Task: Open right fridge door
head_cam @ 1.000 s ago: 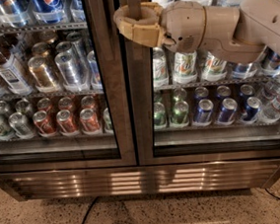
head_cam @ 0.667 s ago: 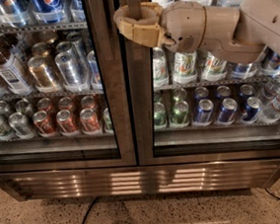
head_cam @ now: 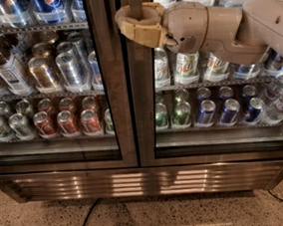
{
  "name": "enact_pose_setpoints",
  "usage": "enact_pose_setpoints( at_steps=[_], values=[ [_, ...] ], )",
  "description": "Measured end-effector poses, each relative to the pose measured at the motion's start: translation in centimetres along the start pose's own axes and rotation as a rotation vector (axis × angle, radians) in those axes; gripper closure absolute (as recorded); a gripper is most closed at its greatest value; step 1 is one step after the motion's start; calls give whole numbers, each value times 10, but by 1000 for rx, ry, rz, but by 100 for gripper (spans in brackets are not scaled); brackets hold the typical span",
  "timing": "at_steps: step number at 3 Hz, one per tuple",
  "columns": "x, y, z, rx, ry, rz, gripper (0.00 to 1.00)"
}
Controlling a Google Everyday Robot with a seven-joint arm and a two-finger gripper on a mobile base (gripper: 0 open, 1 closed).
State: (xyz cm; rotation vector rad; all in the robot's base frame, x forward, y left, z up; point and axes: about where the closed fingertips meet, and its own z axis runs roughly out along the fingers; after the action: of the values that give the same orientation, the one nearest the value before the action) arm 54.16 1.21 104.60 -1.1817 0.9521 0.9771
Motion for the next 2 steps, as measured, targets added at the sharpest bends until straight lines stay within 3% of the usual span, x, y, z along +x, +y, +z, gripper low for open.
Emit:
enact_pose_setpoints(
  at_steps=[2],
  values=[
    [-3, -2, 5, 0, 6, -7, 100]
  ],
)
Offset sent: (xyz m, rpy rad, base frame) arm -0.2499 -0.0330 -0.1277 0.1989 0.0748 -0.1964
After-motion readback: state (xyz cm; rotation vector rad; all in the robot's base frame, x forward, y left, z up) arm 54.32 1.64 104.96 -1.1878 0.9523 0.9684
